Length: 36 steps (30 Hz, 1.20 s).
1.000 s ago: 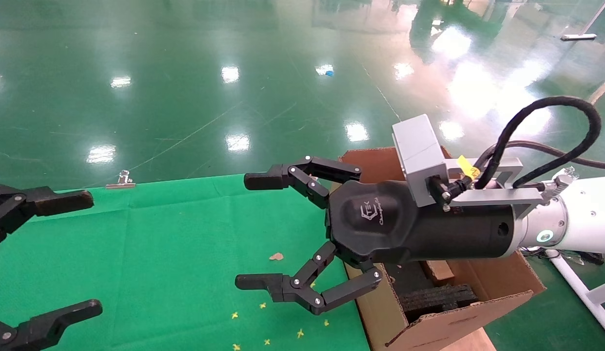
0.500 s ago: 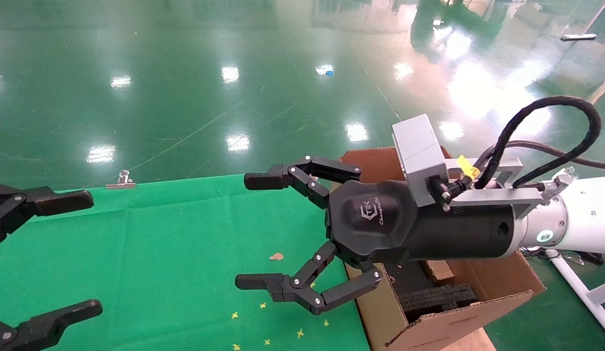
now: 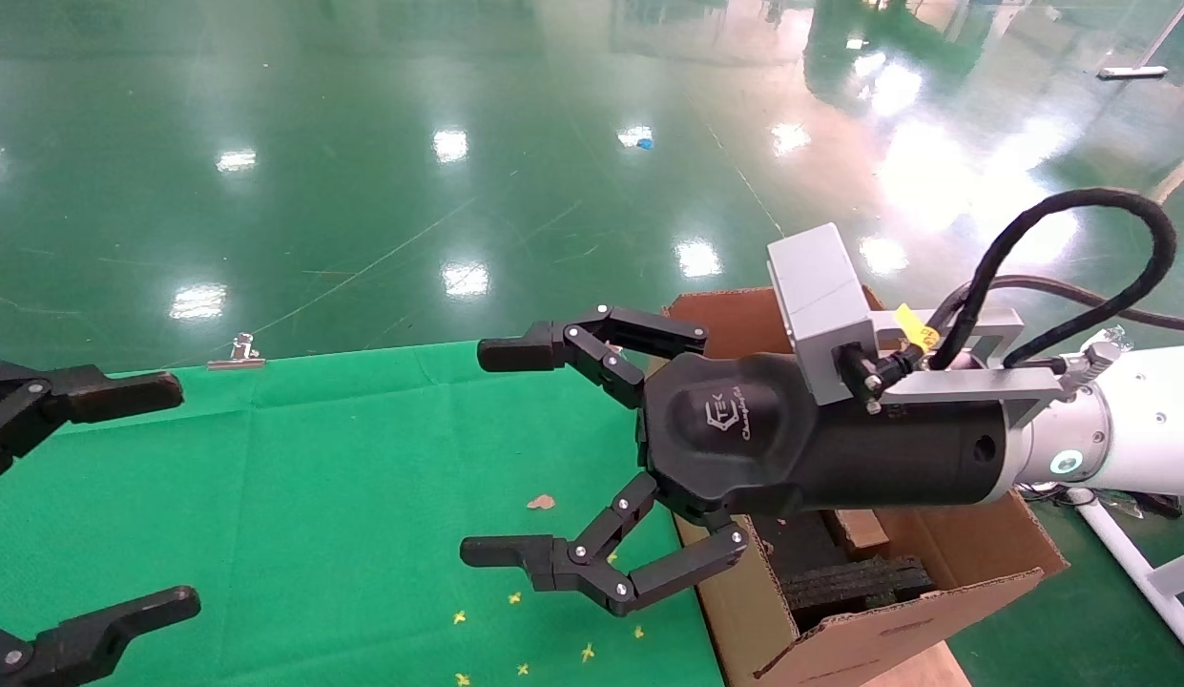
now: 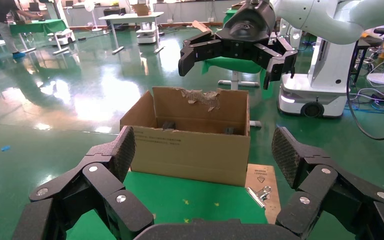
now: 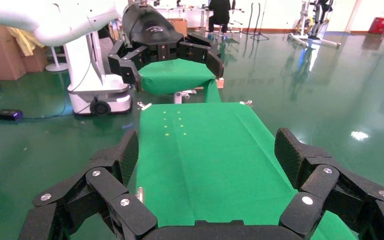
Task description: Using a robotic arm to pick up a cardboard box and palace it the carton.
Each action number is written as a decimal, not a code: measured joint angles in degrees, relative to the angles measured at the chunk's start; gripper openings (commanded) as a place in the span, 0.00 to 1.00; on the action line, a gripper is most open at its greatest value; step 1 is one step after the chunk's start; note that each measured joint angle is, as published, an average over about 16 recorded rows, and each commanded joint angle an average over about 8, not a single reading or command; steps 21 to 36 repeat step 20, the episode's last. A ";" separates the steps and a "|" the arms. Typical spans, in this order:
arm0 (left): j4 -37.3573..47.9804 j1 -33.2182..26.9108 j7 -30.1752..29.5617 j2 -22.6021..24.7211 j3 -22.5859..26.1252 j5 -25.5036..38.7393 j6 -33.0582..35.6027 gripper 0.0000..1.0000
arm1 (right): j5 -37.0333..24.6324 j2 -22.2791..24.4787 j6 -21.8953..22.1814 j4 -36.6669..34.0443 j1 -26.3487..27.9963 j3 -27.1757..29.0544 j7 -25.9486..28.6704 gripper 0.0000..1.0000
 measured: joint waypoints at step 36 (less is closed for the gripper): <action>0.00 0.00 0.00 0.00 0.00 0.00 0.00 1.00 | 0.00 0.00 0.00 0.00 0.00 0.00 0.00 1.00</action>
